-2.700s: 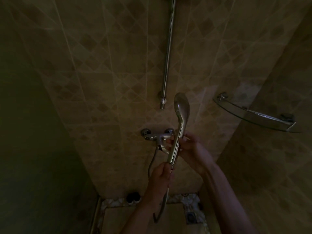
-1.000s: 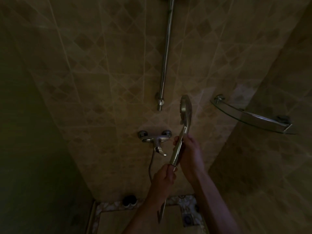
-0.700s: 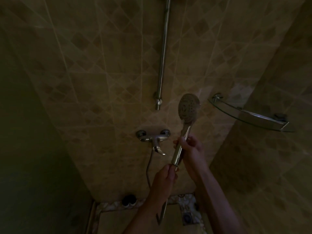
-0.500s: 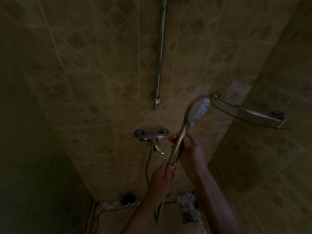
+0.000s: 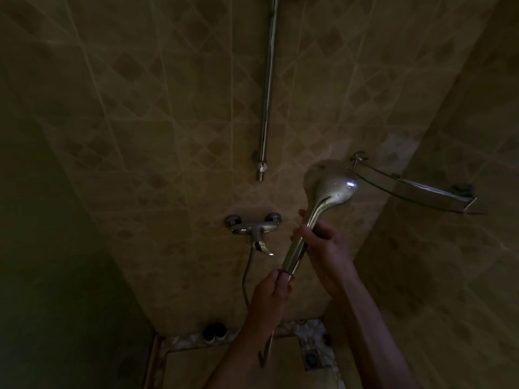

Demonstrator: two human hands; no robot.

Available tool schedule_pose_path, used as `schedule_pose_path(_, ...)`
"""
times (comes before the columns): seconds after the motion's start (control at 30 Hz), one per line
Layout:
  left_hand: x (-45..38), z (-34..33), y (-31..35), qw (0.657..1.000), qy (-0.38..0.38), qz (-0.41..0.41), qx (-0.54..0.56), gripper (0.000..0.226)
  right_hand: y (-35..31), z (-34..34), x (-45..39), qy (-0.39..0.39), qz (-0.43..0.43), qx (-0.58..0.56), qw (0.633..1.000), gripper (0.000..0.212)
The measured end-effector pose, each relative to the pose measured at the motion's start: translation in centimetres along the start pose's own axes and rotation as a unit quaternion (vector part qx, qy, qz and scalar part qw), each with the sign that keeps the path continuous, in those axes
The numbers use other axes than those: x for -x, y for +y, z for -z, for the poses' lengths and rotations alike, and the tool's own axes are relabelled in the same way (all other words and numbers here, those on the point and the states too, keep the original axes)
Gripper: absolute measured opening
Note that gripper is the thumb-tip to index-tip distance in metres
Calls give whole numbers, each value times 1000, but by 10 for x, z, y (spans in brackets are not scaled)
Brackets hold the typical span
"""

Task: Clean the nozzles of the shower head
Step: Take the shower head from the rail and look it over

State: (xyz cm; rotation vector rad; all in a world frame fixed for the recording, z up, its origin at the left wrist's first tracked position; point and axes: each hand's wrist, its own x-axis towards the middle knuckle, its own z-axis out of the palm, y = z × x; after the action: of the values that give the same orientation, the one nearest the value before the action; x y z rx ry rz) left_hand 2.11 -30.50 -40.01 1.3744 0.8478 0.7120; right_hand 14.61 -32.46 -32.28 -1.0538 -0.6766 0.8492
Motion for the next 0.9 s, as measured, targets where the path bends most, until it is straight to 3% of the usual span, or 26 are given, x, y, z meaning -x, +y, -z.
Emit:
schedule_pose_path(0.27, -2, -2, 1, 1000, -14, -15, -13, 24, 5, 2, -2, -51, 1, -88, 995, 25)
schedule_pose_path(0.43, -2, -3, -1, 1000, -25, -6, -5, 22, 17, -1, -10, 31, 6, -33, 999, 17)
schedule_pose_path(0.7, -7, -1, -9, 999, -28, 21, 3, 23, 24, 11, -13, -30, -47, -82, 995, 26)
schedule_pose_path(0.9, -13, -2, -3, 998, -31, 19, 57, 22, 24, 7, -15, -28, 4, -132, 991, 16)
